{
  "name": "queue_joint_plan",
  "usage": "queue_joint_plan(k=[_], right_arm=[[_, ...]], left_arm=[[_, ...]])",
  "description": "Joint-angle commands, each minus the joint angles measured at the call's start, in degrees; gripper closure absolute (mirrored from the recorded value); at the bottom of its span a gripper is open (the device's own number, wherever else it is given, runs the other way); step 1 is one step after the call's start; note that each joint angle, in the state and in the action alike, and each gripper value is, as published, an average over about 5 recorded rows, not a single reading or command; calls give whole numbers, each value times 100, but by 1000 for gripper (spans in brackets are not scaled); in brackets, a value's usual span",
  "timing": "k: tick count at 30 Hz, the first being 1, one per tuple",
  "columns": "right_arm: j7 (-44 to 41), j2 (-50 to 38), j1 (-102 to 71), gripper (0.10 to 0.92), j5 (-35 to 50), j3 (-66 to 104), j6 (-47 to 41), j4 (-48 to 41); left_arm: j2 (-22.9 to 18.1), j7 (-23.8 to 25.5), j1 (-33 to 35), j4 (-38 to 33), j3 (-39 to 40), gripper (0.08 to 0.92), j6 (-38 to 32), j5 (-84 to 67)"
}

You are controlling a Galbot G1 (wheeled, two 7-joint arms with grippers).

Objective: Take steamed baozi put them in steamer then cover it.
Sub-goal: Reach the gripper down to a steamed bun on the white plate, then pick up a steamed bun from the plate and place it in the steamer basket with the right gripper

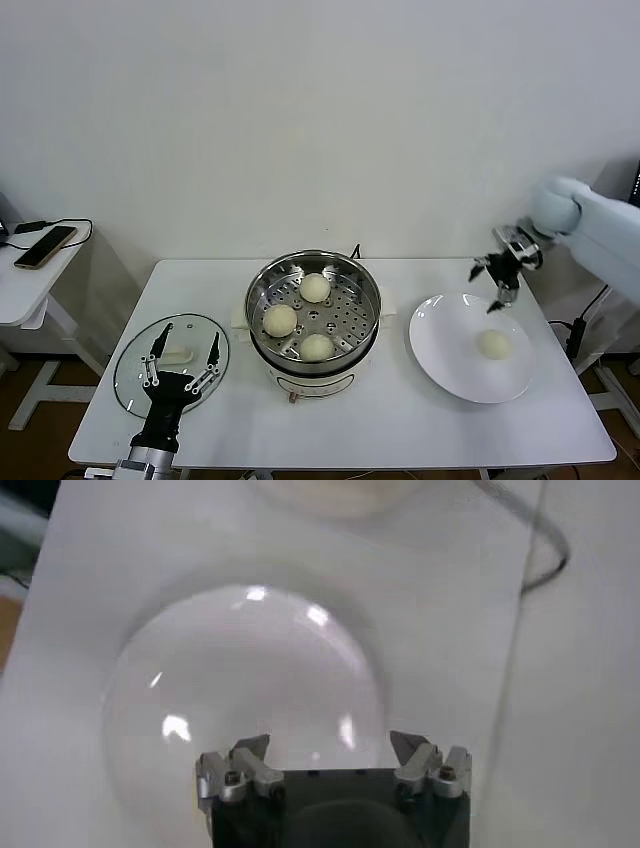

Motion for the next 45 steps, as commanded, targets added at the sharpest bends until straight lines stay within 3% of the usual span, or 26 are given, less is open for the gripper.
queue_joint_plan(k=[1,22,30,39,45], right_arm=[[430,-254,-1108,203,-28,374,-235,-529],[617,251,-1284,203,-55,364,-273,-957],[615,284,-1178,284,-17,321,-284,-955],[66,103,329,354,411,-406,-351,-118],[-248,442,2213,353,1571,-1749,-652,969]], left_arm=[[-3,-30,23,-3,-16,177,22,8],[21,-5,19,38,-12,177,-26,13],[22,-8,25,46,-25,177,-36,13],[85,6,-57,89,-16,177,-26,24],[100,58,-106,109,42,177,-25,23]])
